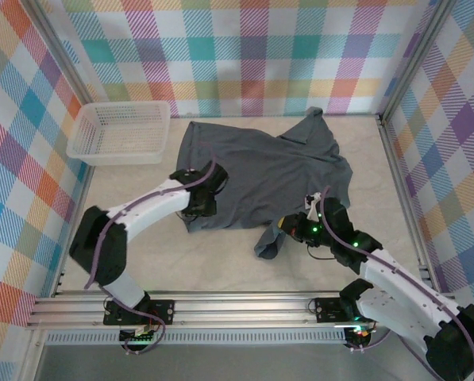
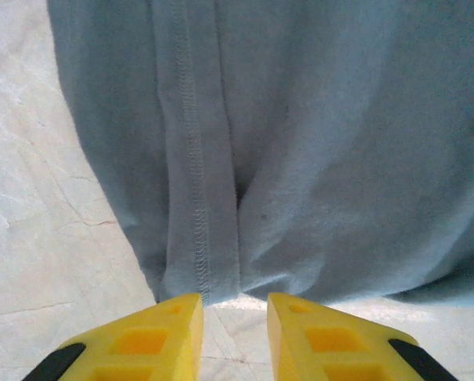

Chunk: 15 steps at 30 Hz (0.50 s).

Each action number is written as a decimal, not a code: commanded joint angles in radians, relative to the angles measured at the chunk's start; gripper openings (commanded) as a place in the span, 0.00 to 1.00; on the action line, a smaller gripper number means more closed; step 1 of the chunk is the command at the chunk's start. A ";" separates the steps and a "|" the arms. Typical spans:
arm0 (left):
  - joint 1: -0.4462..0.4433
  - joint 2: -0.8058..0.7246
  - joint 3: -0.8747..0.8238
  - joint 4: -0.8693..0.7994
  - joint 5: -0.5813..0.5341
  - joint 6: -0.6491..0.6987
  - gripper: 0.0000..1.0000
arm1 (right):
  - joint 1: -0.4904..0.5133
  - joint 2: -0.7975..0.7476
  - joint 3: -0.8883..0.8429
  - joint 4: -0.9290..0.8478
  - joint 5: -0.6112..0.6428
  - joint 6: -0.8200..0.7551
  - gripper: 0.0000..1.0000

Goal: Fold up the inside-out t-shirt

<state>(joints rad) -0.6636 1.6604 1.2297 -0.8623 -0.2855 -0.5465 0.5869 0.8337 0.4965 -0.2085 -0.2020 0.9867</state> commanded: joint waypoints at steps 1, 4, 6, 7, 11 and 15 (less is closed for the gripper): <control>-0.019 0.103 0.052 -0.132 -0.131 -0.018 0.28 | 0.004 0.065 0.061 -0.094 0.040 0.002 0.00; -0.021 0.155 0.062 -0.118 -0.149 -0.029 0.28 | 0.004 0.124 0.109 -0.096 0.021 -0.013 0.00; -0.020 0.179 0.061 -0.102 -0.157 -0.027 0.28 | 0.003 0.149 0.128 -0.095 0.003 -0.030 0.00; -0.021 0.193 0.061 -0.098 -0.169 -0.025 0.29 | 0.003 0.157 0.135 -0.098 -0.004 -0.035 0.00; -0.006 0.229 0.049 -0.084 -0.188 -0.008 0.27 | 0.004 0.143 0.136 -0.114 0.000 -0.033 0.00; 0.010 0.222 0.031 -0.048 -0.169 0.015 0.14 | 0.002 0.116 0.134 -0.133 0.018 -0.029 0.00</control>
<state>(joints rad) -0.6712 1.8866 1.2709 -0.9112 -0.4316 -0.5472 0.5869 0.9752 0.6079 -0.3099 -0.1936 0.9752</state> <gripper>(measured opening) 0.157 0.049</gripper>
